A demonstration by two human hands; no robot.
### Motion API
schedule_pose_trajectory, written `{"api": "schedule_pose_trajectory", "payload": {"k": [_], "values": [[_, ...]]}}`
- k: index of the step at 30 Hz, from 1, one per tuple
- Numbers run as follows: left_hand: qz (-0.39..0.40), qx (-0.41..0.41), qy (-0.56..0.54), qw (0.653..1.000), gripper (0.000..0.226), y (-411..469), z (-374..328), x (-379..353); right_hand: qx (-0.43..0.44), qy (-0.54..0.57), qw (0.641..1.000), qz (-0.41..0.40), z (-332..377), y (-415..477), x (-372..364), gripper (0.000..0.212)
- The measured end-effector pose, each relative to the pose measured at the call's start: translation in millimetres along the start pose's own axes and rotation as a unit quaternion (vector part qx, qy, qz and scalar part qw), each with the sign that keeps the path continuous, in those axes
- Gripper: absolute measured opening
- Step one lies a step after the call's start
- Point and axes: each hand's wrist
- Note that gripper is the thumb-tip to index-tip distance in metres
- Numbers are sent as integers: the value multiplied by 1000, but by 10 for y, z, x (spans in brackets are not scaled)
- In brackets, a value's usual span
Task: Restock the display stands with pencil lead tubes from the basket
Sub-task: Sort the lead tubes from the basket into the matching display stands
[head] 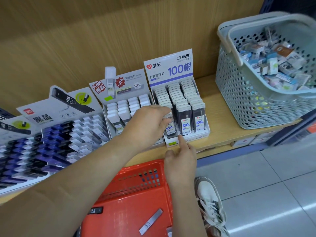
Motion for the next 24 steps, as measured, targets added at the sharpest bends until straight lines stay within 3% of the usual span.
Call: {"api": "schedule_pose_trajectory", "payload": {"k": [3,7,16,24], "values": [[2,-13,5,1000,17,23,-26,-41,4,9,1000,9,6,-2,12,60],[-25,42,-16,999,20,66,2,-81,4,21,999,28,-31,2,7,61],[-45,9,13,999,28,85,-5,-34,7,44,998,47,-31,-9,-21,66],[33,34,29,998,21,178,-5,31,7,56,997,56,-8,-45,-2,68]]}}
Point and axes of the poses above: each hand's wrist, its own y-axis towards the middle knuckle, its own x-axis out of the back of the hand, z = x × y, and after that the axes turned 12 degrees about x, right-handed
